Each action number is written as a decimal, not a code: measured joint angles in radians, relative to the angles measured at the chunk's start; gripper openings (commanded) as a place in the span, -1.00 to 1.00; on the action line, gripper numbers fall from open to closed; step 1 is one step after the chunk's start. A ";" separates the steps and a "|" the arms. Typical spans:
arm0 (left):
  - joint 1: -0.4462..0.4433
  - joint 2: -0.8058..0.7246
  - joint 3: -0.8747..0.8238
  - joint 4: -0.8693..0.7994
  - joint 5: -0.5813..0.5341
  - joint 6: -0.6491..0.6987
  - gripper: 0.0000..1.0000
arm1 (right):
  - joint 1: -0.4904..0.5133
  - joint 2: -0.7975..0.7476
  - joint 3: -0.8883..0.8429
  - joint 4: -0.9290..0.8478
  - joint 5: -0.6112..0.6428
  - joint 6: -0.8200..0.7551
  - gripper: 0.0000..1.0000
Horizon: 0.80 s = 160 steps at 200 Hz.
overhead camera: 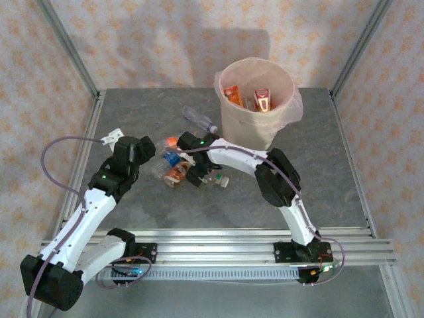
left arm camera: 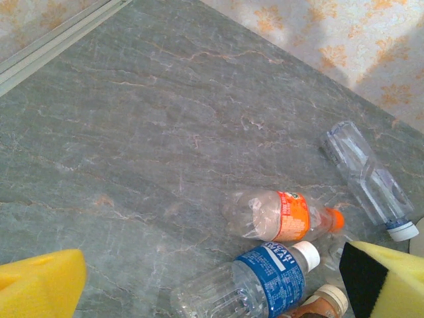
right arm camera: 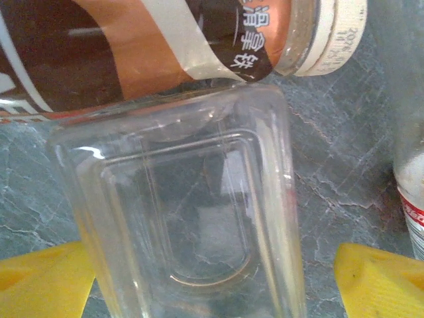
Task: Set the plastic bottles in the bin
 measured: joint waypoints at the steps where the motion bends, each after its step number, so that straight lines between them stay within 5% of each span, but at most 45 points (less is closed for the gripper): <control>1: 0.000 0.000 0.000 0.000 0.000 0.000 1.00 | 0.000 0.001 0.000 0.000 0.000 0.000 0.80; 72: 0.000 0.006 0.000 -0.002 0.000 0.000 1.00 | 0.000 0.055 0.004 -0.004 -0.019 0.000 0.50; 160: 0.000 0.006 0.000 -0.002 0.000 0.000 1.00 | 0.000 0.041 -0.003 -0.010 -0.025 0.024 -0.45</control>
